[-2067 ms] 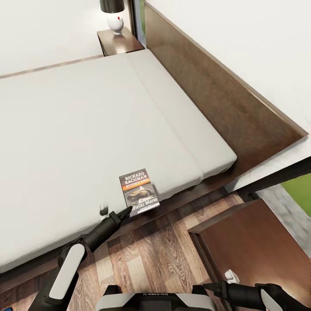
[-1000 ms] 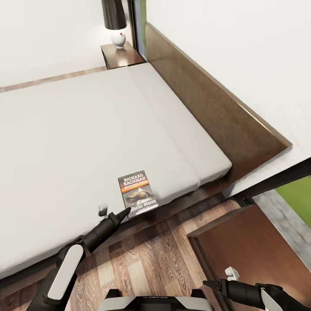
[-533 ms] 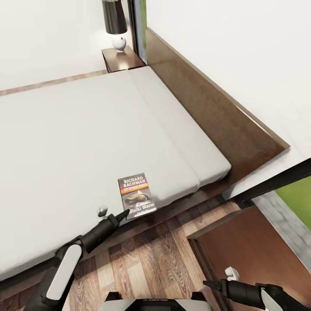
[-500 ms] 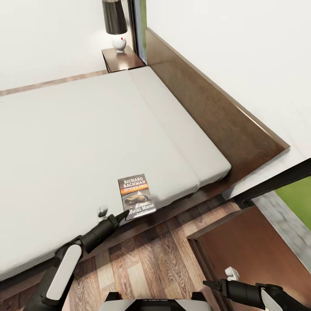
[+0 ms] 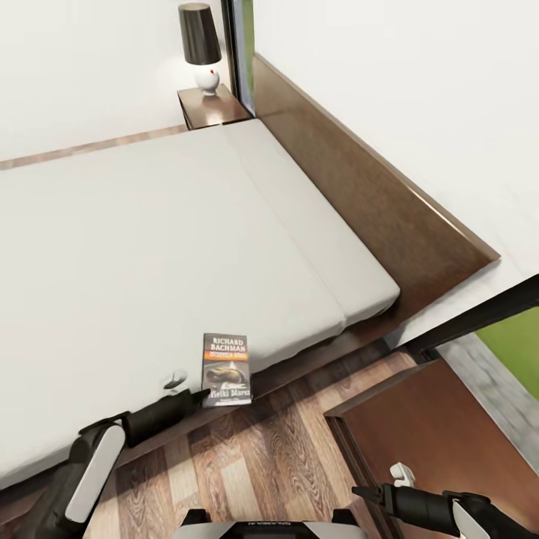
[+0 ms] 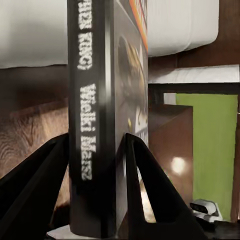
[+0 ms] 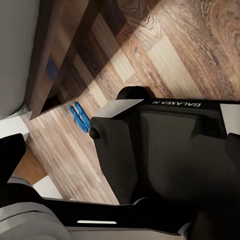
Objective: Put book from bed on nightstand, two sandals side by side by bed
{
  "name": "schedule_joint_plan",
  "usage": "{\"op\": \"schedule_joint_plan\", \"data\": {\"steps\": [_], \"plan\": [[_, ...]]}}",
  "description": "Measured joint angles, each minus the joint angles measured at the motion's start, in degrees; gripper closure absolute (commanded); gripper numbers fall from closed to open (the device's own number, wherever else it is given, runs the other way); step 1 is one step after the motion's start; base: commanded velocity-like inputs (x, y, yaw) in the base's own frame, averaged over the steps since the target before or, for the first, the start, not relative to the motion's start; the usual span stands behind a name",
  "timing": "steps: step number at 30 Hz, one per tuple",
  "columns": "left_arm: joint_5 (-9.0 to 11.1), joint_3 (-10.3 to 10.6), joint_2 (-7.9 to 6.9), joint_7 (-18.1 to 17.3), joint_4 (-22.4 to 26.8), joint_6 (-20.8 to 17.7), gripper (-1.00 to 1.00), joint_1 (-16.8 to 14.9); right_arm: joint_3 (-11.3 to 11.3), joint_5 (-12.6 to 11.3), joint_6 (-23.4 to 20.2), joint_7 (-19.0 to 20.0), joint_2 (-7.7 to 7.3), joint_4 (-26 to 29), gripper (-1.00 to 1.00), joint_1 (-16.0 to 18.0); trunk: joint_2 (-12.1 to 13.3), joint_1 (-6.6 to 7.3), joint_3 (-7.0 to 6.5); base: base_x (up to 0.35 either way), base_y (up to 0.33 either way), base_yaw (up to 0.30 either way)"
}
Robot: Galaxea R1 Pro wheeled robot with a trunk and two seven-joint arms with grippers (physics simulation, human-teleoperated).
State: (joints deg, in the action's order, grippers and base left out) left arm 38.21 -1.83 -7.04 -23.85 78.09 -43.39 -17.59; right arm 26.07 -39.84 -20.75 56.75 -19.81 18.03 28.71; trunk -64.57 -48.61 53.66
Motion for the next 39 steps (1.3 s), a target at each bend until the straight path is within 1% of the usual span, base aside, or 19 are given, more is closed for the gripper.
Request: {"op": "schedule_joint_plan", "data": {"steps": [5, 8, 11, 12, 13, 14, 15, 16, 18, 19, 21, 23, 25, 26, 27, 30, 32, 34, 39], "plan": [[-6.37, 0.03, -0.06, -0.03, -0.36, -0.64, 1.00, 0.28, 0.00, 0.00, 0.07, -0.06, 0.00, 0.00, -1.00, 0.00, 0.00, 0.00, -0.19, 0.000, 0.000, 0.000], [-7.89, -0.04, -0.09, -0.05, -1.87, -0.67, 1.00, 1.12, 0.00, 0.00, 0.16, -0.08, 0.00, -0.04, -1.00, 0.00, 0.00, 0.00, -0.31, 0.000, 0.000, 0.000], [-8.83, -0.16, -0.25, -0.09, -5.22, -0.55, 1.00, 1.65, 0.00, 0.00, 0.61, -0.08, -0.02, -0.05, -1.00, 0.00, 0.00, 0.00, -0.54, 0.000, 0.000, 0.000], [-8.41, -0.16, -0.51, -0.08, -6.08, -0.64, 1.00, 1.68, 0.00, 0.00, 0.68, -0.09, -0.01, -0.05, -1.00, 0.00, 0.00, 0.00, -0.63, 0.000, 0.000, 0.000], [-8.76, -0.17, -0.88, -0.07, -7.08, -0.55, 1.00, 1.73, 0.00, 0.00, 0.72, -0.07, -0.01, -0.05, -1.00, 0.00, 0.00, 0.00, -0.72, 0.000, 0.000, 0.000], [-8.17, -0.08, -2.18, -0.08, -10.35, -0.41, 1.00, 1.79, 0.00, 0.00, 0.79, -0.03, -0.05, -0.11, -1.00, 0.00, 0.00, 0.00, -0.81, 0.000, 0.000, 0.000], [-10.04, -0.13, -2.43, -0.22, -11.60, 0.25, 1.00, 1.80, 0.00, 0.00, 0.80, -0.02, -0.06, -0.12, -1.00, 0.00, 0.00, 0.00, -0.90, 0.000, 0.000, -0.004], [-7.93, -0.09, -2.47, -0.28, -12.00, -0.06, 1.00, 1.78, 0.00, 0.00, 0.80, -0.01, -0.07, -0.13, -1.00, 0.00, 0.00, 0.00, -1.00, 0.000, 0.000, -0.030], [-9.01, -0.10, -2.66, -0.43, -14.87, 1.73, 1.00, 1.79, 0.00, 0.00, 0.83, -0.02, -0.05, -0.13, -1.00, 0.00, 0.00, 0.00, -1.18, 0.000, 0.000, -0.046], [-8.44, -0.07, -2.69, -0.53, -15.87, 2.69, 1.00, 1.79, 0.00, 0.00, 0.85, -0.04, -0.04, -0.13, -1.00, 0.00, 0.00, 0.00, -1.27, 0.000, 0.000, -0.055], [-8.66, 0.03, -2.72, -0.68, -16.52, 3.67, 1.00, 1.81, 0.00, 0.00, 0.87, -0.07, -0.02, -0.14, -1.00, 0.00, 0.00, 0.00, -1.45, 0.000, 0.000, -0.058], [-7.83, 0.00, -2.72, -2.38, -16.89, 4.36, 1.00, 1.78, -0.01, 0.00, 0.86, -0.08, -0.03, -0.13, -1.00, 0.00, 0.00, 0.00, -1.64, 0.000, 0.000, -0.060], [-7.86, -0.04, -2.72, -4.84, -16.99, 4.52, 1.00, 1.81, -0.01, 0.00, 0.87, -0.09, -0.03, -0.13, -1.00, 0.00, 0.00, 0.00, -1.82, 0.000, 0.000, -0.061], [-7.44, -0.05, -2.71, -8.20, -17.00, 4.43, 1.00, 1.81, -0.01, 0.00, 0.87, -0.09, -0.02, -0.13, -1.00, 0.00, 0.00, 0.00, -1.92, 0.000, 0.000, -0.062], [-7.90, -0.08, -2.74, -9.52, -17.02, 4.61, 1.00, 1.80, -0.01, 0.00, 0.87, -0.09, -0.01, -0.13, -1.00, 0.00, 0.00, 0.00, -2.01, 0.000, 0.000, -0.062], [-7.81, -0.22, -2.87, -17.32, -16.85, 4.58, 1.00, 1.83, -0.01, 0.00, 0.88, -0.09, -0.02, -0.13, -1.00, 0.00, 0.00, 0.00, -2.28, 0.000, 0.000, -0.062], [-8.10, -0.37, -3.34, -21.30, -16.74, 4.73, 1.00, 1.84, -0.01, 0.00, 0.86, -0.09, -0.01, -0.13, -1.00, 0.00, 0.00, 0.00, -2.47, 0.000, 0.000, -0.062], [-8.24, -0.46, -3.80, -23.17, -16.64, 4.83, 1.00, 1.81, -0.01, 0.00, 0.86, -0.09, 0.00, -0.13, -1.00, 0.00, 0.00, 0.00, -2.65, 0.000, 0.000, -0.062], [-8.19, -0.49, -4.30, -24.95, -14.49, 4.91, 1.00, 1.80, -0.01, 0.00, 0.88, -0.23, 0.00, -0.13, -1.00, 0.00, 0.00, 0.00, -3.11, 0.000, 0.000, -0.062]]}}
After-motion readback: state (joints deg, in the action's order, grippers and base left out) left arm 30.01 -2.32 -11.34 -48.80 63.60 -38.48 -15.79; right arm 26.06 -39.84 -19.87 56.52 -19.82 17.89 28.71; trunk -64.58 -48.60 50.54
